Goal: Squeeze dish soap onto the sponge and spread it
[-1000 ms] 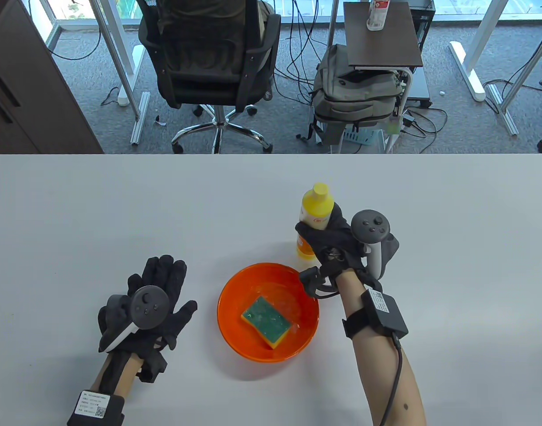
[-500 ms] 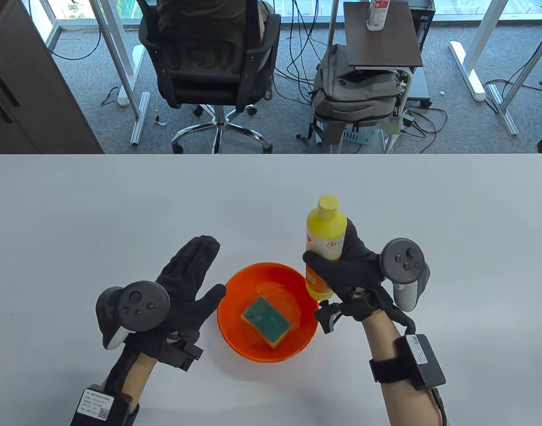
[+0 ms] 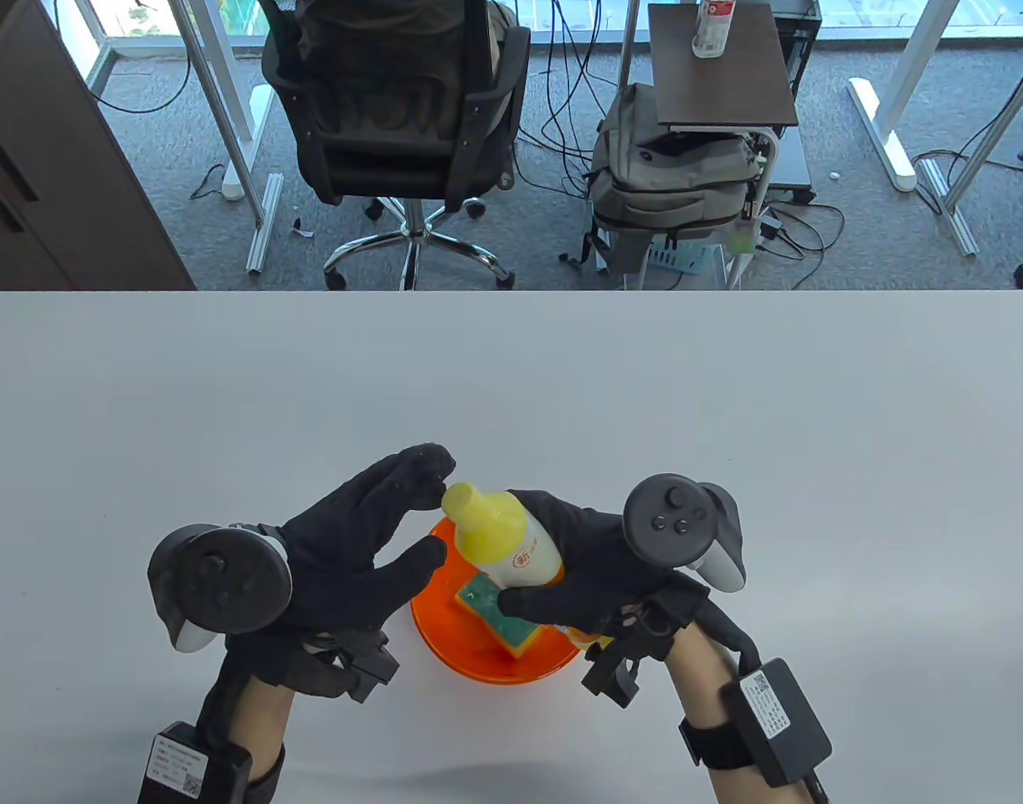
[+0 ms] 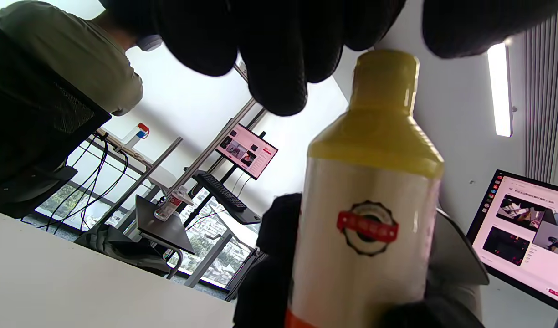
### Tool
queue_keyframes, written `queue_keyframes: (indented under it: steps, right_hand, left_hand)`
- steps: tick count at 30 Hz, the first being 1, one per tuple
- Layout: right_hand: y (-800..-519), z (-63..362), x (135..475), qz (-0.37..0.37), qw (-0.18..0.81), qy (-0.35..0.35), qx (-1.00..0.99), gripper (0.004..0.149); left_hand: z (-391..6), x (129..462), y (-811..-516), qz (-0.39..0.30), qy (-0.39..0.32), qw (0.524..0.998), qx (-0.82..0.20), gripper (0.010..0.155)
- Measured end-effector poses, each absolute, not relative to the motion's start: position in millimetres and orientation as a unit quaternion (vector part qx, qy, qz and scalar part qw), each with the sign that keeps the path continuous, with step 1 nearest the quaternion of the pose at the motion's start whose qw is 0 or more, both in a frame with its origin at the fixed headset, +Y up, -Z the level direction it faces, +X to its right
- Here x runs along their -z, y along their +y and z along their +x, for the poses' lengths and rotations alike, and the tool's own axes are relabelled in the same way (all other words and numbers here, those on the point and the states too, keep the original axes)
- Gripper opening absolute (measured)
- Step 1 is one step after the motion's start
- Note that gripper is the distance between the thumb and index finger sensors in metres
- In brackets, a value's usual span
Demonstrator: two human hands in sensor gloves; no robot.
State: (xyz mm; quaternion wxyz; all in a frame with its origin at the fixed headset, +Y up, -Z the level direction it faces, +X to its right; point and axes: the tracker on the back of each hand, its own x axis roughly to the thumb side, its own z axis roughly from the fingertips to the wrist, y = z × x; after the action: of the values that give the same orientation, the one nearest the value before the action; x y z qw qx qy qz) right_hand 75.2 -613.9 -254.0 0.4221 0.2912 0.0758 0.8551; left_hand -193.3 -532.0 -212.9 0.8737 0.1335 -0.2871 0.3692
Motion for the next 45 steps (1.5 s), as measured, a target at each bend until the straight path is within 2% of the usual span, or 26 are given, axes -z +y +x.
queue_keyframes:
  steps: [7, 10, 19, 20, 21, 22, 23, 28, 31, 35, 36, 38, 41, 45]
  right_hand:
    - [-618, 64, 253, 0.293, 0.346, 0.102, -0.886, 0.086]
    - [-620, 66, 255, 0.296, 0.327, 0.125, -0.889, 0.086]
    - [-622, 66, 257, 0.310, 0.295, 0.197, -0.882, 0.085]
    - [-623, 66, 258, 0.311, 0.297, 0.204, -0.879, 0.086]
    - [-624, 66, 258, 0.312, 0.298, 0.209, -0.877, 0.085]
    - [-625, 66, 257, 0.332, 0.294, 0.228, -0.867, 0.085]
    - [-627, 65, 257, 0.331, 0.297, 0.230, -0.865, 0.085]
    - [-620, 71, 256, 0.331, 0.313, 0.225, -0.861, 0.085]
    - [-610, 80, 256, 0.304, 0.321, 0.159, -0.883, 0.085]
    - [-592, 99, 249, 0.164, 0.370, -0.093, -0.910, 0.085]
    - [-589, 101, 247, 0.143, 0.372, -0.131, -0.908, 0.085]
    - [-583, 103, 241, 0.104, 0.340, -0.196, -0.914, 0.085]
    - [-579, 99, 231, 0.076, 0.260, -0.290, -0.918, 0.084]
    - [-581, 87, 225, 0.073, 0.129, -0.335, -0.930, 0.083]
  left_hand:
    - [-186, 214, -535, 0.134, -0.295, 0.912, -0.253, 0.057]
    - [-184, 216, -537, 0.108, -0.312, 0.915, -0.232, 0.057]
    - [-176, 215, -539, 0.085, -0.325, 0.925, -0.175, 0.056]
    - [-176, 216, -540, 0.085, -0.326, 0.925, -0.177, 0.056]
    - [-178, 217, -539, 0.089, -0.322, 0.925, -0.183, 0.049]
    - [-182, 220, -541, 0.135, -0.306, 0.924, -0.187, 0.045]
    - [-185, 226, -544, 0.080, -0.316, 0.922, -0.209, 0.045]
    - [-200, 241, -556, 0.027, -0.326, 0.886, -0.329, 0.053]
    - [-208, 250, -568, 0.023, -0.290, 0.878, -0.380, 0.061]
    - [-220, 256, -586, 0.018, -0.237, 0.902, -0.360, 0.068]
    - [-223, 255, -590, 0.027, -0.223, 0.910, -0.348, 0.068]
    - [-230, 254, -598, 0.040, -0.198, 0.921, -0.333, 0.067]
    - [-241, 253, -615, 0.017, -0.176, 0.939, -0.297, 0.068]
    - [-256, 251, -644, -0.008, -0.144, 0.959, -0.243, 0.069]
